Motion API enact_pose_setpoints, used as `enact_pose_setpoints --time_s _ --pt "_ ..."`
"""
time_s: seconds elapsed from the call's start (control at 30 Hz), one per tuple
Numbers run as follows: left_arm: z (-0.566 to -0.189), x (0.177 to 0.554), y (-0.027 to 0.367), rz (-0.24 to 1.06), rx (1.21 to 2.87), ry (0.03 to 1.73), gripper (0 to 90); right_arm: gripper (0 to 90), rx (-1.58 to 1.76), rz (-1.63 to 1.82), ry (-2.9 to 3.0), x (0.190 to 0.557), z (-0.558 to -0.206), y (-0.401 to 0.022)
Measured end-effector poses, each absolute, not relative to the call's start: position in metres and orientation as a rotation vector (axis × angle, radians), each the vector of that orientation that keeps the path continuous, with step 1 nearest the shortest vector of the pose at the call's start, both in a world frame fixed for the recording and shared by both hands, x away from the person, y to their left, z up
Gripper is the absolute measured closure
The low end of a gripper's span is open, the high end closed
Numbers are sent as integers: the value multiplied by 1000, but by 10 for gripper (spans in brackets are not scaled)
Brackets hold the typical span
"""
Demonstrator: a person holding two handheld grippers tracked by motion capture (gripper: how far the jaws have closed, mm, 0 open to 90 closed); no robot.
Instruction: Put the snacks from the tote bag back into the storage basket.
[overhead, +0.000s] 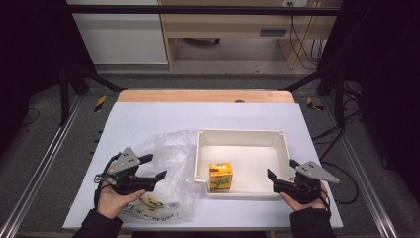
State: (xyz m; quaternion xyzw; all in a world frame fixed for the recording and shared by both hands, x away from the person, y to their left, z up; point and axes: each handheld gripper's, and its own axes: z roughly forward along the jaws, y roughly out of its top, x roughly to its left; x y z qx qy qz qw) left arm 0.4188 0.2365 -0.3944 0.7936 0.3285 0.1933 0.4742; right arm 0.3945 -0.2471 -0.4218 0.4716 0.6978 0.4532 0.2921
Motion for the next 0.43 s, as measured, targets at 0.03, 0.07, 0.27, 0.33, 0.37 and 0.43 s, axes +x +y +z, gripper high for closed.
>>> enact_pose_setpoints --time_s 0.03,0.07,0.27,0.33,0.37,0.43 --pt "-395 418 241 476 1929 813 236 183 1257 1210 1859 394 -422 -247" --pt "-397 417 244 479 1921 821 234 182 1256 1209 1859 394 -422 -247" --pt "-406 412 268 517 1876 903 232 180 1252 1208 1864 394 -422 -246" --pt "-407 411 271 523 1868 918 230 180 1248 1206 1864 394 -422 -246" --pt "-407 411 275 526 1859 935 230 179 1244 1206 1864 394 -422 -246" --pt "-408 409 280 541 1846 955 229 178 1246 1208 1862 394 -421 -246"
